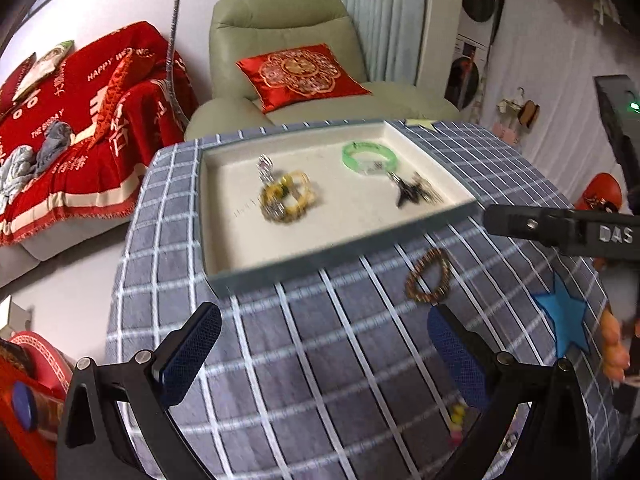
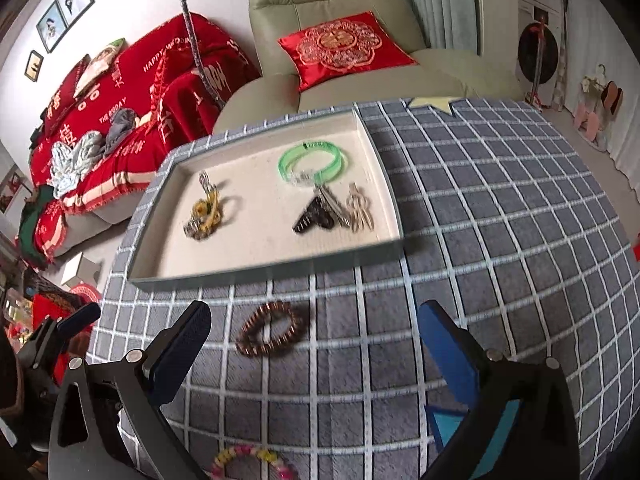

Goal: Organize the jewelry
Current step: 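Grasp the brown coil hair tie with the right tool while the left tool grasps the pink-yellow bead bracelet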

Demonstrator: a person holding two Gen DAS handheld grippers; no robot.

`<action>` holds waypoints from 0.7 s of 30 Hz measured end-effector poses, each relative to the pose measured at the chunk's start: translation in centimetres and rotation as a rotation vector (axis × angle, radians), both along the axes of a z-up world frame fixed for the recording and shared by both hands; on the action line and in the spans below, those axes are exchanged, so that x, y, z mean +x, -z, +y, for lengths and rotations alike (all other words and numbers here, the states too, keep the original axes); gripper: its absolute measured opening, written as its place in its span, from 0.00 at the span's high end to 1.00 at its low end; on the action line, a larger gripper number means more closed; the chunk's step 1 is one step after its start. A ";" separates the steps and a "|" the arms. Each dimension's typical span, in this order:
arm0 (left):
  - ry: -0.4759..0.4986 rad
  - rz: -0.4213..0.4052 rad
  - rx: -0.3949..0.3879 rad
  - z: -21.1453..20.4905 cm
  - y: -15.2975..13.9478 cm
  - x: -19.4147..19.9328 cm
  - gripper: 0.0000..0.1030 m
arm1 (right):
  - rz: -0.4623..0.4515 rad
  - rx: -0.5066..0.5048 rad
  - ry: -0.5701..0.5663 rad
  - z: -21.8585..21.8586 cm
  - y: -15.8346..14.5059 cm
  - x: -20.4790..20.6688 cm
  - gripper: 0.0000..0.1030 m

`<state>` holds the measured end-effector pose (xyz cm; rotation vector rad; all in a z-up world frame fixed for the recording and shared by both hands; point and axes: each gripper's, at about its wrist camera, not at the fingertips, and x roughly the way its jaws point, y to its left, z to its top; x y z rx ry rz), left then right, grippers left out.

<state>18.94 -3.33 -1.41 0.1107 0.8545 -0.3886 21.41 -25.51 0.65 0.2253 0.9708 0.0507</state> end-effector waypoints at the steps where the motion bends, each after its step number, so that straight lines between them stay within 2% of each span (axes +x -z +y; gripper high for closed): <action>1: 0.009 0.007 -0.004 -0.1 0.1 -0.4 0.00 | 0.007 0.003 -0.002 -0.1 0.3 -0.2 0.00; 10: 0.071 0.071 -0.003 -1.8 2.0 -4.2 0.00 | 0.065 -0.030 -0.042 -0.3 2.3 -1.1 0.00; 21: 0.089 0.115 0.020 -4.0 3.7 -5.7 0.00 | 0.097 -0.076 -0.101 0.4 4.1 -0.1 0.00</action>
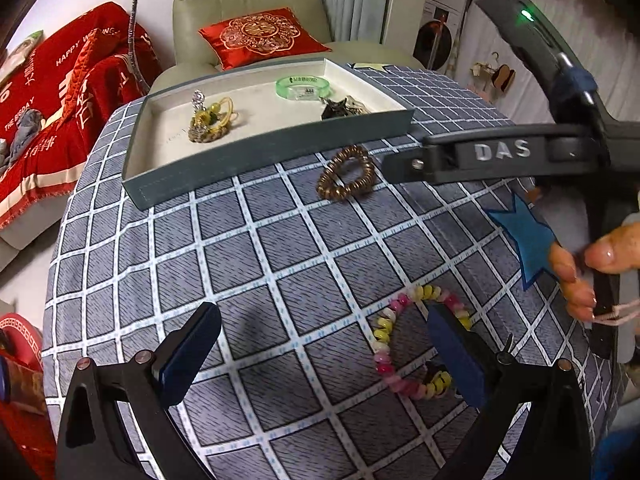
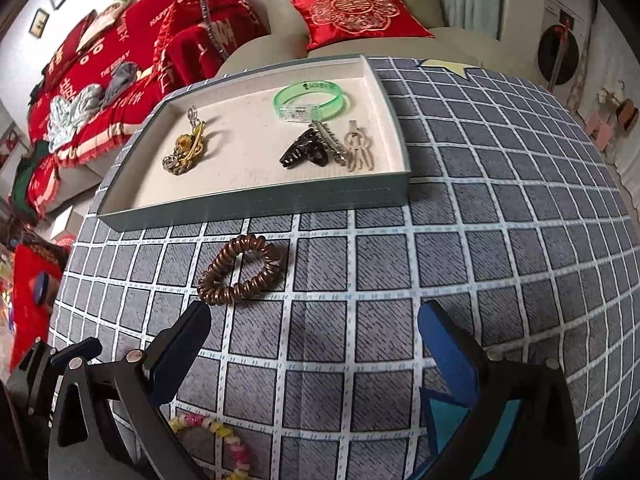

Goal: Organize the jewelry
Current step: 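Grasp the brown coil hair tie with the right tool while the left tool grasps the pink-yellow bead bracelet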

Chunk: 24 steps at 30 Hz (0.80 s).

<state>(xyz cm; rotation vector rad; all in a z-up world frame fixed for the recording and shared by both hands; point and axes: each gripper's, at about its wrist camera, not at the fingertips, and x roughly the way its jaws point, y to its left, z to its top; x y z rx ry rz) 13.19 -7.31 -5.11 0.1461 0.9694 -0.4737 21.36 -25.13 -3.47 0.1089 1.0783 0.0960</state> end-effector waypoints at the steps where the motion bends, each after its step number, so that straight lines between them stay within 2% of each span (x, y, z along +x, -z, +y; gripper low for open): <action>1: 0.002 0.001 0.003 -0.2 0.1 -0.1 0.00 | -0.002 -0.008 -0.008 0.2 0.1 0.1 0.00; 9: 0.027 0.014 0.033 -1.5 0.9 -0.6 0.00 | -0.012 -0.070 -0.077 2.1 0.6 1.7 0.06; 11: 0.035 0.010 0.039 -1.8 1.0 -0.7 0.00 | -0.009 -0.087 -0.089 2.4 0.9 2.1 0.12; 12: 0.039 0.009 0.041 -1.9 1.1 -0.8 0.08 | -0.008 -0.096 -0.096 2.6 1.0 2.3 0.20; 13: 0.042 0.004 0.056 -2.2 1.2 -0.9 0.09 | -0.005 -0.101 -0.101 2.7 1.2 2.4 0.28; 17: 0.052 -0.018 0.071 -2.5 1.3 -1.3 0.09 | -0.011 -0.110 -0.118 3.2 1.6 2.6 0.37; 20: 0.053 -0.022 0.069 -2.6 1.3 -1.5 0.10 | -0.021 -0.124 -0.135 3.7 1.5 2.4 0.48; 24: 0.079 -0.033 0.064 -2.9 1.1 -2.2 0.23 | -0.022 -0.118 -0.149 4.3 1.4 2.3 0.67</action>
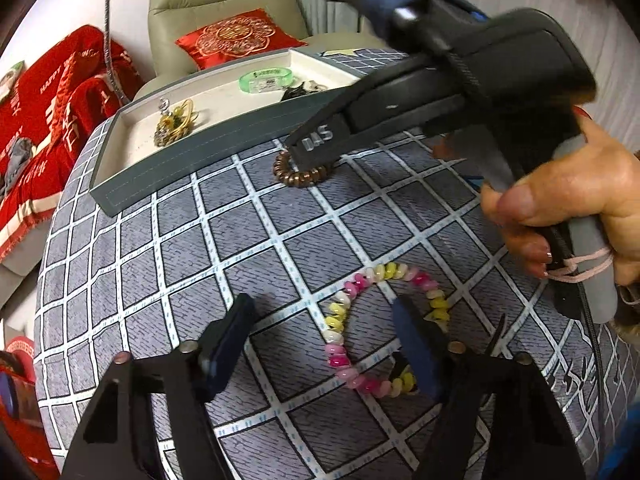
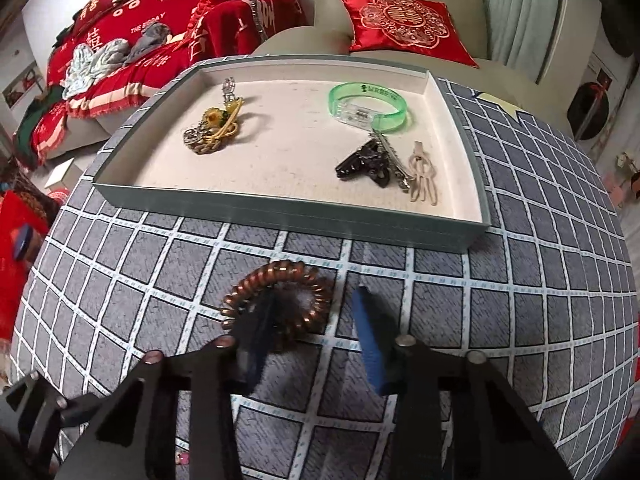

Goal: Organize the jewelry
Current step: 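Grasp the brown coil hair tie with the right tool while the left tool grasps the pink-yellow bead bracelet, then carry the coil hair tie and bead bracelet into the tray while both tools open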

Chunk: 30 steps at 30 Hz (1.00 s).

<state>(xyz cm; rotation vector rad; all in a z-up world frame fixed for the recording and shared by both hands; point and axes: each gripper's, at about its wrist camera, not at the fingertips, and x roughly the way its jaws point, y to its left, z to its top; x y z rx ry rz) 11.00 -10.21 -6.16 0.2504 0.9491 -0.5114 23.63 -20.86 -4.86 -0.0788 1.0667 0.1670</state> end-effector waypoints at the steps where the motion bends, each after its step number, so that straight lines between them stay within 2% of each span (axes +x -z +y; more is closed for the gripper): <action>1: 0.007 -0.002 0.000 -0.1 -0.1 -0.2 0.25 | 0.000 0.002 0.000 0.0 0.0 0.0 0.72; 3: 0.021 -0.004 -0.002 -0.4 -0.2 -0.6 0.34 | 0.000 0.011 0.006 0.1 0.0 -0.1 0.77; 4: 0.030 -0.005 -0.003 -0.6 -0.3 -0.8 0.37 | -0.003 0.008 0.014 0.0 0.0 -0.2 0.87; 5: 0.038 -0.006 -0.004 -0.7 -0.3 -0.9 0.46 | -0.004 0.010 0.023 -0.1 0.0 -0.2 0.87; 6: 0.049 -0.007 -0.006 -0.9 -0.4 -1.0 0.60 | -0.003 0.027 0.034 -0.3 0.0 -0.2 0.87; 8: 0.056 -0.005 -0.006 -1.0 -0.5 -1.2 0.75 | -0.001 0.052 0.058 -0.9 -0.1 -0.4 0.87; 16: -0.012 0.084 -0.121 1.3 -0.6 0.1 0.75 | -0.015 0.141 0.125 -3.4 -1.1 -1.8 0.87; 30: -0.088 0.070 -0.209 5.1 -2.7 1.3 0.75 | -0.019 0.212 0.171 -4.9 -2.4 -5.1 0.88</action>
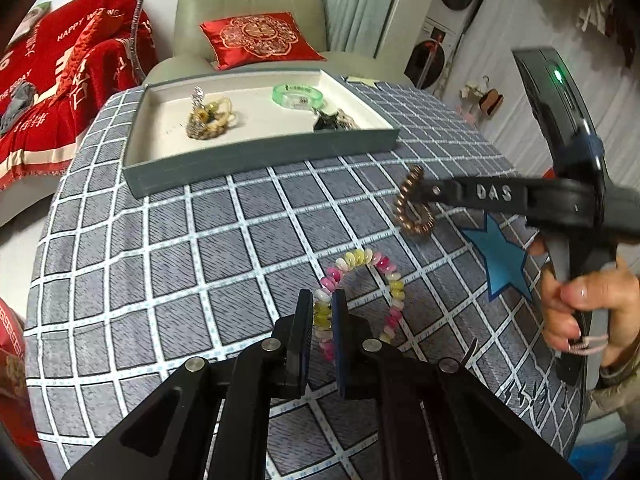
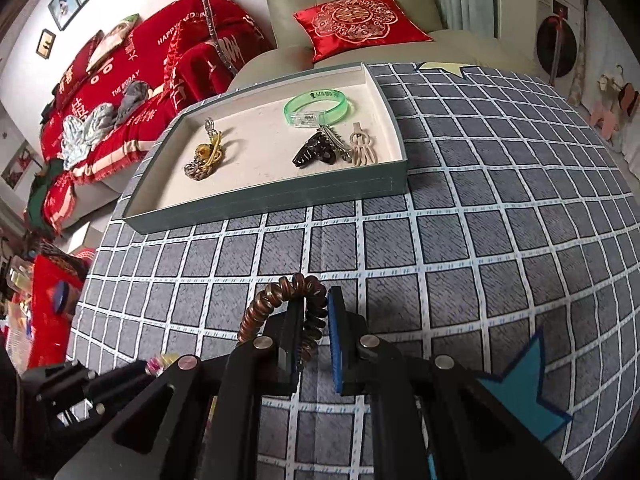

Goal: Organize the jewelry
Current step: 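Carry the coil hair tie and bead bracelet into the tray while both tools open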

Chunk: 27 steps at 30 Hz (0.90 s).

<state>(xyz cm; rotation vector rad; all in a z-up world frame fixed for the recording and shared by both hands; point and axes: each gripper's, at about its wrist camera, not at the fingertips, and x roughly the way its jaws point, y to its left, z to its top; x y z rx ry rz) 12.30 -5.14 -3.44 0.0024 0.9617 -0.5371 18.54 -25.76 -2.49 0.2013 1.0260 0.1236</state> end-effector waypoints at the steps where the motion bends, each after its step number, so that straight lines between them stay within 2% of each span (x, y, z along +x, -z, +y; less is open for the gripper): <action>1: -0.004 -0.003 -0.008 0.3 -0.2 0.1 0.75 | -0.002 0.004 0.002 0.0 -0.2 -0.2 0.88; 14: -0.057 -0.076 -0.074 2.9 -3.7 3.3 0.75 | -0.048 0.024 0.005 0.4 -3.6 -0.4 0.88; 22: -0.088 -0.144 -0.091 4.0 -6.5 7.5 0.75 | -0.090 0.015 -0.003 0.9 -6.5 2.4 0.88; 27: -0.109 -0.156 -0.085 4.1 -7.0 10.6 0.75 | -0.093 0.001 -0.020 1.8 -7.3 5.4 0.88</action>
